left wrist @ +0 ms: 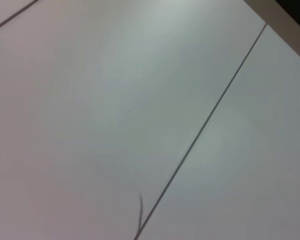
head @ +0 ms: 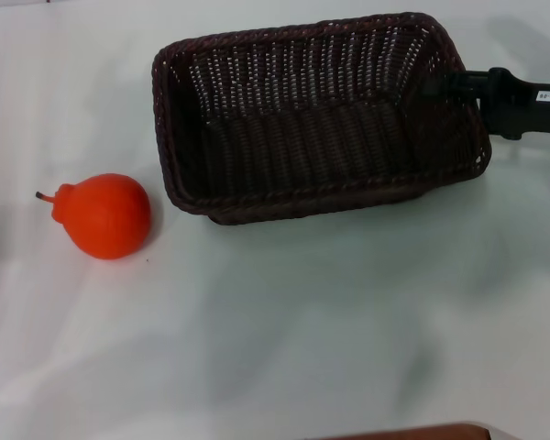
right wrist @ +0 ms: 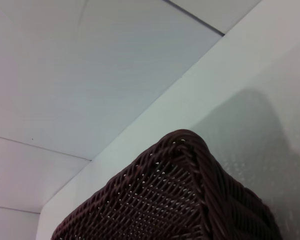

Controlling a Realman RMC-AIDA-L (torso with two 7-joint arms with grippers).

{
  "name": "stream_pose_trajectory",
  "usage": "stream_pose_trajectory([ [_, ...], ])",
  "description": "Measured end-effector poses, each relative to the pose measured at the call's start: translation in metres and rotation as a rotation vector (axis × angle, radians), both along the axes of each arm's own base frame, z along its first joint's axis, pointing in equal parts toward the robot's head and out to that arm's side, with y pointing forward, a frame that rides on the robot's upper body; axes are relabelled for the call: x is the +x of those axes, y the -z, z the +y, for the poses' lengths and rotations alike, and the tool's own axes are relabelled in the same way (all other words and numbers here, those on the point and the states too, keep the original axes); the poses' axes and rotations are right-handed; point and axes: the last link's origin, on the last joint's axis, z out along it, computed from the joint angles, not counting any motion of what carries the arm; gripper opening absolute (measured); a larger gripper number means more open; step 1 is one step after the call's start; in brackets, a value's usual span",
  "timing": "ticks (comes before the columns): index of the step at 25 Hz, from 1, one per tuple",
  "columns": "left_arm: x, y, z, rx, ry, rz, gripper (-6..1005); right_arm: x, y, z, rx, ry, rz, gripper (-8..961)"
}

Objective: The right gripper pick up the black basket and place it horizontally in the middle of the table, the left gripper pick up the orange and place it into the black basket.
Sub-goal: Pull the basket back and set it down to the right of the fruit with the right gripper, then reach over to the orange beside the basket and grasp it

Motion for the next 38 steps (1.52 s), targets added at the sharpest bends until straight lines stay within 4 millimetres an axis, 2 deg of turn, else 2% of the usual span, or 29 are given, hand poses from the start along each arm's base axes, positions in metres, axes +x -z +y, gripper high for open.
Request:
stream_pose_trajectory([
  [3,-0.001,-0.001,0.002,-0.003,-0.007,0.008,719,0.002,-0.003,-0.001,0.001,0.004,0.003,650],
  [8,-0.005,0.0,0.006,-0.05,-0.029,0.054,716,0.005,-0.021,0.0,0.102,0.021,0.074,718],
  [13,-0.019,0.016,0.009,-0.219,-0.106,0.165,714,0.004,-0.05,0.0,0.316,-0.035,0.183,716],
  [16,-0.024,0.03,0.009,-0.334,-0.117,0.265,713,0.001,-0.059,0.001,0.404,-0.076,0.198,717],
  [26,-0.026,0.068,0.002,-0.567,-0.046,0.603,708,-0.009,-0.053,0.021,0.446,-0.107,0.166,712],
  [38,-0.026,0.091,0.006,-0.668,-0.045,0.7,702,-0.007,-0.051,0.025,0.464,-0.088,0.149,705],
])
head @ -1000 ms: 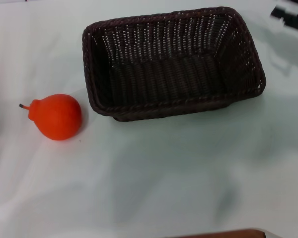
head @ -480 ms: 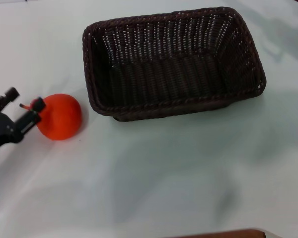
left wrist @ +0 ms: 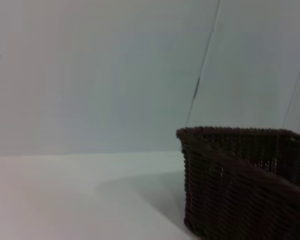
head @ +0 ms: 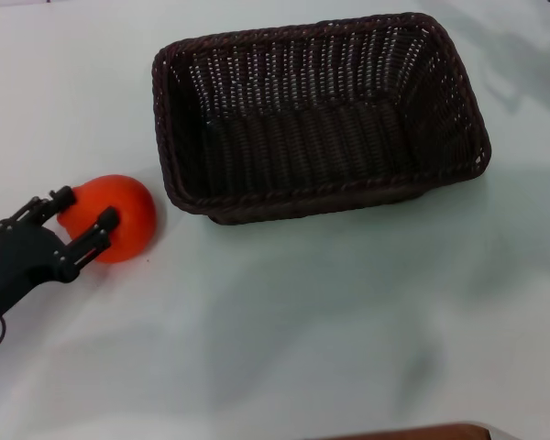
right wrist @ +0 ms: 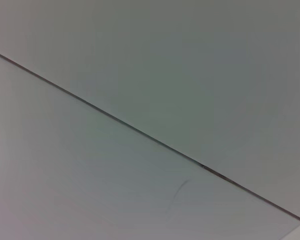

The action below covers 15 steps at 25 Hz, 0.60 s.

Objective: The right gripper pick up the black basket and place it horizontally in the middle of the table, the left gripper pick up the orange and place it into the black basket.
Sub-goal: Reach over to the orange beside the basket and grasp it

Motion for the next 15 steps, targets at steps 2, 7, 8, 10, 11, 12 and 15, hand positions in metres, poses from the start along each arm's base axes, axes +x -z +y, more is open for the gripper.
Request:
stream_pose_trajectory([
  [2,-0.0008,0.0008,0.0013,-0.001,-0.002,0.014,701,0.0007,0.0007,-0.0006,0.0,0.002,0.001,705],
  [7,-0.0009,0.0013,0.0019,0.009,0.02,0.048,630,0.0045,0.0016,-0.0017,0.002,0.021,0.001,706],
  [8,-0.0005,0.0016,0.002,0.01,0.024,0.051,595,0.0045,0.0016,-0.0017,0.002,0.021,0.001,706],
  [10,0.0008,0.0026,0.0029,0.007,0.031,0.053,526,0.005,0.0018,-0.0017,0.002,0.023,0.0,706],
  [11,0.0015,0.0033,0.0034,0.004,0.034,0.053,491,0.0054,0.002,-0.0017,0.003,0.026,-0.001,706],
  [12,0.0022,0.0038,0.0039,0.002,0.037,0.053,416,0.0057,0.0022,-0.0016,0.004,0.028,-0.001,706],
  [15,0.0029,0.0037,0.0047,0.004,0.039,0.051,260,0.0063,0.0026,-0.0015,0.005,0.033,-0.002,706],
])
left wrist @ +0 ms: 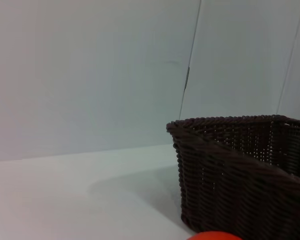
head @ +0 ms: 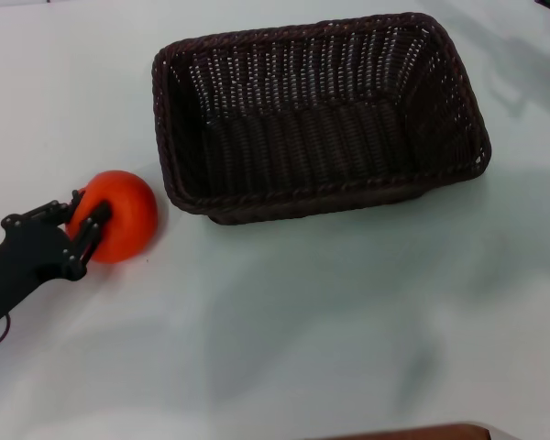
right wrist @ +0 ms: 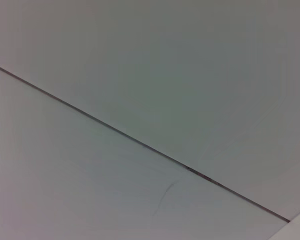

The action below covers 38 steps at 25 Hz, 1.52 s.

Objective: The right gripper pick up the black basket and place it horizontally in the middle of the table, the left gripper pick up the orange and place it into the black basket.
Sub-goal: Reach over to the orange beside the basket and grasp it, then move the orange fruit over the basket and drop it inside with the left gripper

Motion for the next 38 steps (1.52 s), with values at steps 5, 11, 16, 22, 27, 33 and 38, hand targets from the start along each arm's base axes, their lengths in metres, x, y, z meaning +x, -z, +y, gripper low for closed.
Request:
stream_pose_trajectory([
  [5,0.001,-0.009,0.001,0.052,-0.005,-0.044,233,0.0,0.0,0.0,0.001,0.001,0.0,706],
  [11,0.004,-0.035,0.007,0.206,-0.029,-0.187,194,-0.001,-0.002,0.001,0.023,-0.001,0.012,706],
  [16,0.028,-0.052,0.018,0.259,0.054,-0.368,148,-0.001,0.001,0.0,0.042,-0.006,0.037,706],
  [22,0.065,-0.048,0.037,0.21,0.185,-0.494,114,-0.005,0.008,-0.002,0.035,-0.023,0.06,706],
  [27,0.097,-0.021,0.056,0.036,0.256,-0.488,90,-0.008,0.013,-0.003,0.027,-0.031,0.064,706],
  [33,0.109,0.006,0.065,-0.11,0.247,-0.409,140,-0.008,0.018,-0.005,0.025,-0.036,0.061,706],
  [38,0.106,0.01,0.063,-0.121,0.216,-0.411,186,-0.008,0.021,-0.006,0.026,-0.037,0.062,706],
])
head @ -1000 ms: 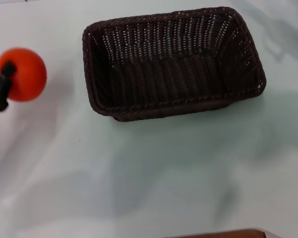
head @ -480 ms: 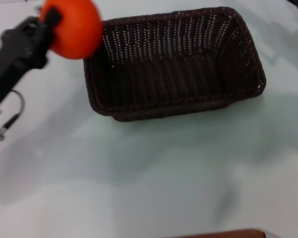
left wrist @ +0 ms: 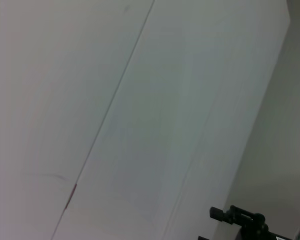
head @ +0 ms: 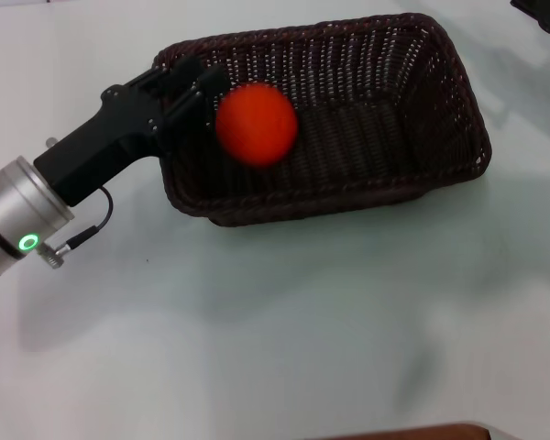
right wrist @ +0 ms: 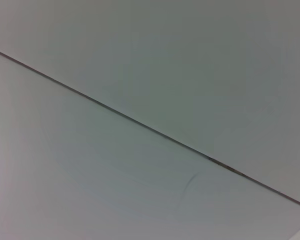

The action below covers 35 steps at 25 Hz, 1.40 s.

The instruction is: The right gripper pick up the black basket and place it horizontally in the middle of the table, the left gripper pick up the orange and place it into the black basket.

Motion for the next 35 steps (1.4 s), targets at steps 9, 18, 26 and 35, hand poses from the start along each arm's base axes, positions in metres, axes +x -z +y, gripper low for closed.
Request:
stream_pose_trajectory([
  [9,-0.024,-0.038,-0.014,0.221,-0.093,-0.136,563,-0.013,0.005,0.002,0.072,-0.069,-0.013,706],
  [18,-0.069,-0.094,-0.054,0.644,-0.249,-0.232,851,-0.028,0.003,-0.005,0.392,-0.228,-0.173,706],
  [26,-0.099,-0.119,-0.094,0.863,-0.396,-0.311,847,-0.017,-0.007,-0.015,0.804,-0.18,-0.525,706],
  [35,-0.104,-0.115,-0.11,0.881,-0.438,-0.348,847,-0.005,-0.017,-0.016,0.95,-0.043,-0.665,706],
])
